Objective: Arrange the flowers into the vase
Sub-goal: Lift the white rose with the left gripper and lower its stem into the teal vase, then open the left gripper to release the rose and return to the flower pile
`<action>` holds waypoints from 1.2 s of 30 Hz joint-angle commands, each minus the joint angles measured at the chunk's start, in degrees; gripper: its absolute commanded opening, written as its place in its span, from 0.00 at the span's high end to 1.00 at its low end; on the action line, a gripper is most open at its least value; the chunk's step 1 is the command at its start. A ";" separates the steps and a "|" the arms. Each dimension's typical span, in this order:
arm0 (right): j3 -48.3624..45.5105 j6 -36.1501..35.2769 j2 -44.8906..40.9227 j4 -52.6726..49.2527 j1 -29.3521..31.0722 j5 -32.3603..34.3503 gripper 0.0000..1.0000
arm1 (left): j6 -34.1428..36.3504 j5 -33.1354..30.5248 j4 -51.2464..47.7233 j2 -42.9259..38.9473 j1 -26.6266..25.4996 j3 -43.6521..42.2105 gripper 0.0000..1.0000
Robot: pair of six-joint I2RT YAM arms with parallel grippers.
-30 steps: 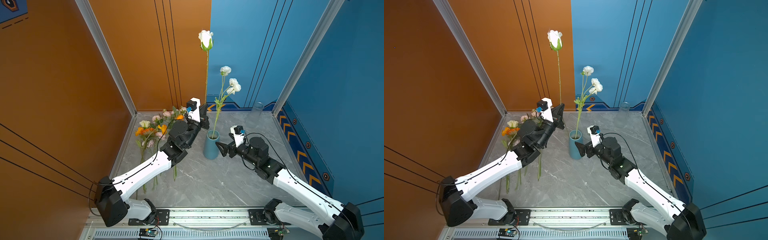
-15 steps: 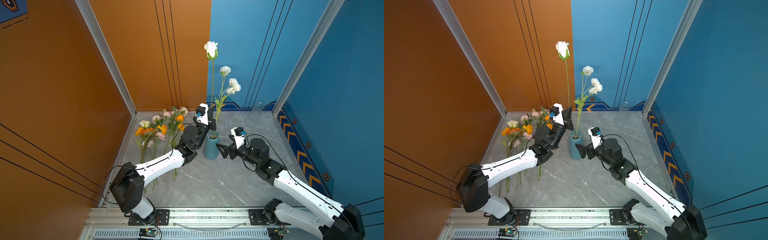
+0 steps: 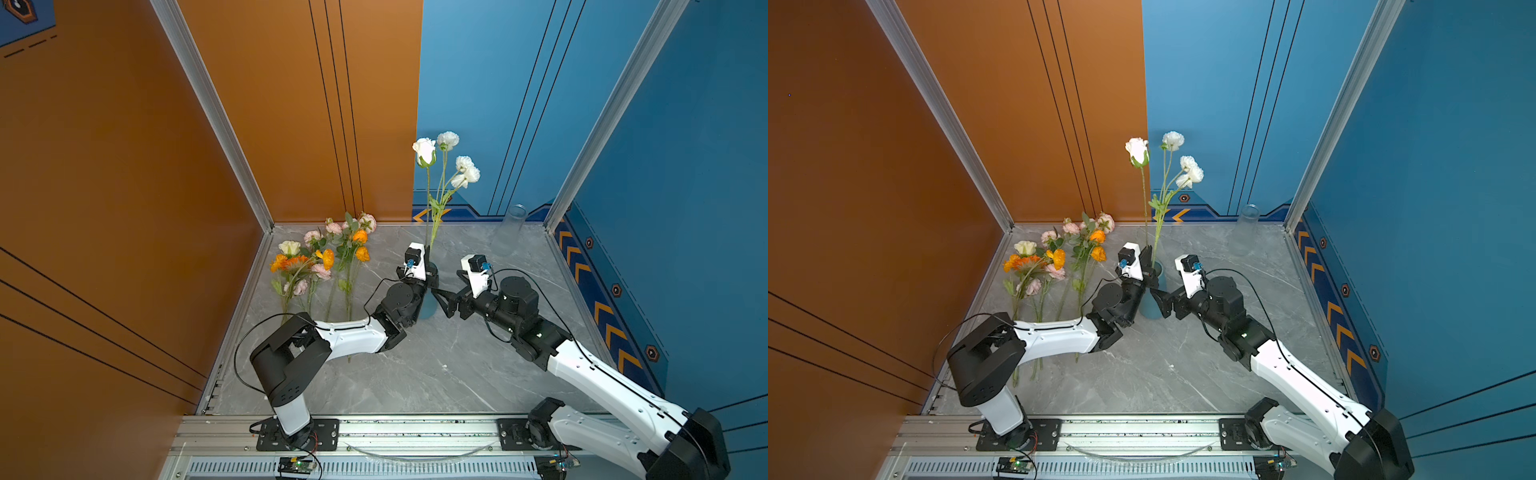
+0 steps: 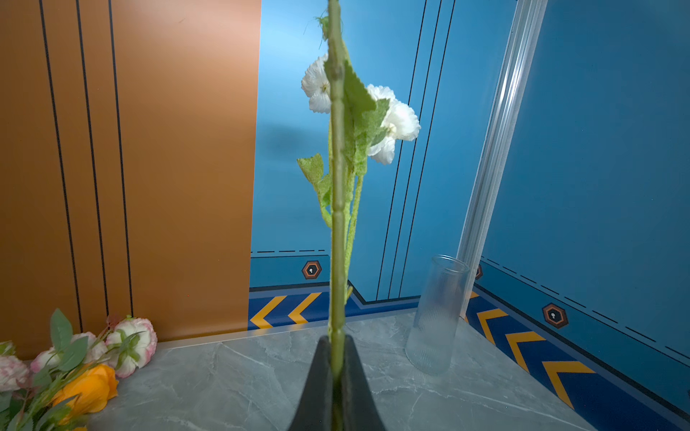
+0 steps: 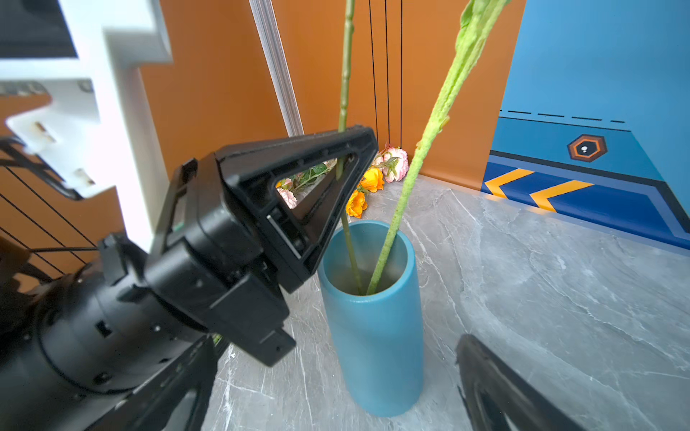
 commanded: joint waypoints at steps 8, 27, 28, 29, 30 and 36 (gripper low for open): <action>-0.74 0.46 0.40 2.39 -0.32 -1.15 0.00 | -1.53 -3.98 0.14 0.85 -0.36 0.51 0.87; -1.09 0.53 0.87 3.44 -0.39 -1.97 0.00 | -8.92 6.97 -23.37 -9.80 4.21 2.48 0.61; -1.13 0.53 0.87 3.60 -0.32 -2.11 0.00 | -9.16 7.52 -25.28 -10.40 4.60 2.92 0.60; -1.22 0.58 0.87 3.77 -0.32 -2.18 0.00 | -9.62 8.13 -27.21 -11.00 5.10 3.28 0.59; -1.31 0.56 0.78 3.80 -0.36 -2.33 0.00 | -9.97 8.88 -28.65 -11.50 5.54 3.61 0.58; -2.55 0.19 -0.32 6.57 0.15 -5.09 0.00 | -11.68 12.41 -41.61 -16.74 8.06 7.33 0.47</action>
